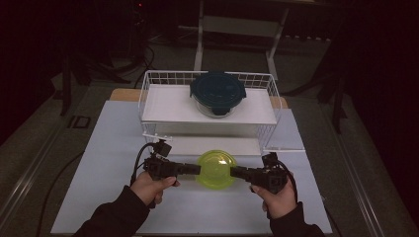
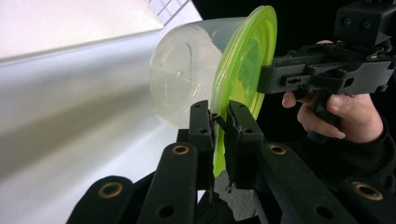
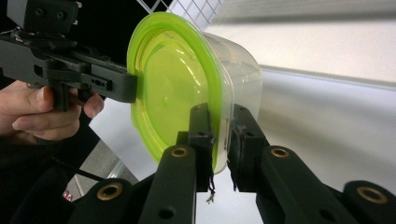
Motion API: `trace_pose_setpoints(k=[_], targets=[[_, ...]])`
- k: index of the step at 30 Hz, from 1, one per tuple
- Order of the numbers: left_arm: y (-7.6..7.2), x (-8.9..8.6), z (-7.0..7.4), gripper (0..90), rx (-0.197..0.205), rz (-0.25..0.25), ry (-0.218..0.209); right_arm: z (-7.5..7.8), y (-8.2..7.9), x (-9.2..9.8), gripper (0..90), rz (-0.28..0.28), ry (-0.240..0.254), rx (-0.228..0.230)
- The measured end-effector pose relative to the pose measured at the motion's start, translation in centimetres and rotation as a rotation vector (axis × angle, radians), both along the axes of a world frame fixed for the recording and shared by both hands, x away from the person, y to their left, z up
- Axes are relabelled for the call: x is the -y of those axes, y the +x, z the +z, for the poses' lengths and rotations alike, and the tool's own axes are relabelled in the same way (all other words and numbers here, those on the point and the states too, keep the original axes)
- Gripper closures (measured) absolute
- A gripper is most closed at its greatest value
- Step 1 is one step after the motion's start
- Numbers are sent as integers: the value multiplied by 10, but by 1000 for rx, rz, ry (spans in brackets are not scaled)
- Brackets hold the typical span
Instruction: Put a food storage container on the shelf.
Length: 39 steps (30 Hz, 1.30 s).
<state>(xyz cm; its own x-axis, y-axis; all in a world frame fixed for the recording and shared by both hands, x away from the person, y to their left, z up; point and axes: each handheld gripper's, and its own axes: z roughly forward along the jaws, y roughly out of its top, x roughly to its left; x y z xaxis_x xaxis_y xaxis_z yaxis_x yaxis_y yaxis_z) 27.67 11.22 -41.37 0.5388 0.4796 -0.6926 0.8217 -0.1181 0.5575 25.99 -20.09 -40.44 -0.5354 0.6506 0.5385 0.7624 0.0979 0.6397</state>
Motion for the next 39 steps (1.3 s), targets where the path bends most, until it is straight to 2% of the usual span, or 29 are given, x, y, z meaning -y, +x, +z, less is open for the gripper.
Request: trace_pose_setpoints(k=[4, 5, 7, 8, 11, 15, 16, 18, 25, 27, 28, 29, 30, 31, 35, 39], targets=[[-1, -1, 10, 814, 16, -6, -7, 14, -2, 0, 808, 3, 1, 24], [-1, -2, 17, 814, 26, -5, -11, 18, -2, 0, 808, 4, 1, 31], [-1, -2, 17, 814, 26, -5, -11, 21, -2, -1, 808, 4, -3, 40], [-2, -4, 30, 815, 44, -6, -18, 29, -3, -1, 808, 3, 0, 50], [-3, -4, 38, 815, 56, -3, -24, 37, -2, -2, 808, 6, 2, 67], [-2, -5, 59, 817, 91, 1, -32, 57, -2, -2, 808, 3, 12, 100], [-2, -5, 59, 817, 91, 1, -32, 57, -2, -2, 808, 3, 12, 100], [2, -6, 71, 818, 101, 4, -45, 68, 2, -2, 808, 0, 26, 112], [10, -6, 98, 822, 144, 12, -41, 91, 11, -1, 808, -9, 49, 138], [13, -6, 107, 822, 160, 20, -41, 99, 15, -1, 808, -12, 51, 152], [13, -6, 107, 823, 160, 20, -41, 103, 16, -2, 808, -16, 47, 158], [16, -7, 114, 823, 166, 26, -45, 107, 18, -3, 808, -17, 43, 164], [16, -7, 114, 823, 166, 26, -45, 107, 18, -3, 808, -17, 43, 164], [19, -8, 121, 823, 174, 31, -44, 115, 20, -4, 808, -21, 41, 179], [25, -9, 133, 822, 188, 39, -46, 128, 27, -6, 808, -28, 37, 198], [32, -10, 141, 822, 194, 42, -48, 137, 34, -8, 807, -35, 38, 205]])
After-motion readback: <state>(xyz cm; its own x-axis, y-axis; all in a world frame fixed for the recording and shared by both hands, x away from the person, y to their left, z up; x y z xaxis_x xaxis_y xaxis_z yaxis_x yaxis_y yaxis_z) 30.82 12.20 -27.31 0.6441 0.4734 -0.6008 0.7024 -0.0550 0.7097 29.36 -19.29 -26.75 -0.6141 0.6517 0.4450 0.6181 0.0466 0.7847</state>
